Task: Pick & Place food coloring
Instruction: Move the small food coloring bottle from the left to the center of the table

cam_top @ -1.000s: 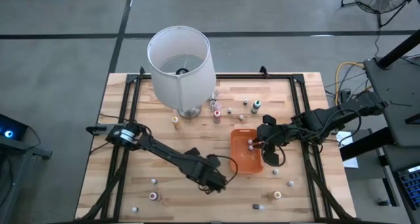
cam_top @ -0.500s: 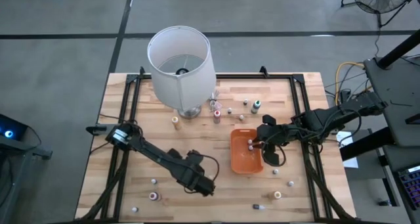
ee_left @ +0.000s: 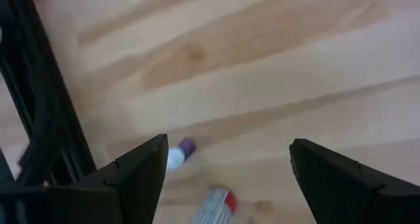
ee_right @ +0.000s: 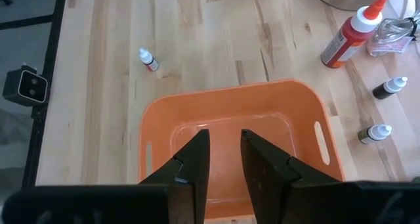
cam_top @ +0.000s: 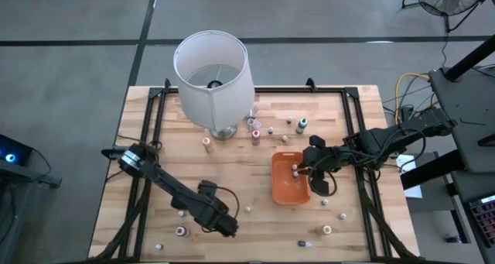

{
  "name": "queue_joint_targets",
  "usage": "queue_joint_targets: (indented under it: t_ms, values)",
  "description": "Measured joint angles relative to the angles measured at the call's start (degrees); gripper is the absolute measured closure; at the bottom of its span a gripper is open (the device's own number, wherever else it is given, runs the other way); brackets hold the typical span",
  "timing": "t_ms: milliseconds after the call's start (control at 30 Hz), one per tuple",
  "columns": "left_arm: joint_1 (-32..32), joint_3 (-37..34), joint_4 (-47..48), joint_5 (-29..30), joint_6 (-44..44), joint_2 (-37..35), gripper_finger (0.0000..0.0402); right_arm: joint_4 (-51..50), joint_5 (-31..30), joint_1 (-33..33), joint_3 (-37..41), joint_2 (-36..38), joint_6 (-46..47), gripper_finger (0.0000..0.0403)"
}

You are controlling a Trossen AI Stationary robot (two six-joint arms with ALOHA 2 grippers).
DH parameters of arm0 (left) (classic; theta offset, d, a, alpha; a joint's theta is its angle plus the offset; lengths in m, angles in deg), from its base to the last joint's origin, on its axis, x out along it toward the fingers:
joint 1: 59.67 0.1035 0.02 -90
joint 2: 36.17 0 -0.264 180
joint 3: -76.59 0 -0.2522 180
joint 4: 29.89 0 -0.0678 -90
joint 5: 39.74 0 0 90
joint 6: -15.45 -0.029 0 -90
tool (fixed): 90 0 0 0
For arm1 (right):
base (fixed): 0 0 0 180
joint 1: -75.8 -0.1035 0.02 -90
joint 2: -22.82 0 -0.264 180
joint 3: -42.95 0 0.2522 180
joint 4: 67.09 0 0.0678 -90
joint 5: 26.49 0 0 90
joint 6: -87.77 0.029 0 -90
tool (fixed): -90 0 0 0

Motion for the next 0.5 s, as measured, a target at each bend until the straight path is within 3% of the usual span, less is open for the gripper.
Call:
queue_joint_targets:
  t_ms: [300, 500]
  values:
    - [-2.5, -16.8, -9.0, -4.8, 12.0, -13.4, 0.0113, 0.0, 0.0, 0.0, 0.0, 0.0, -0.1, 0.0312]
    - [-2.4, -29.3, -18.8, -9.9, 15.0, -22.6, 0.0113, 0.0, 0.0, 0.0, 0.0, 0.0, -0.1, 0.0318]
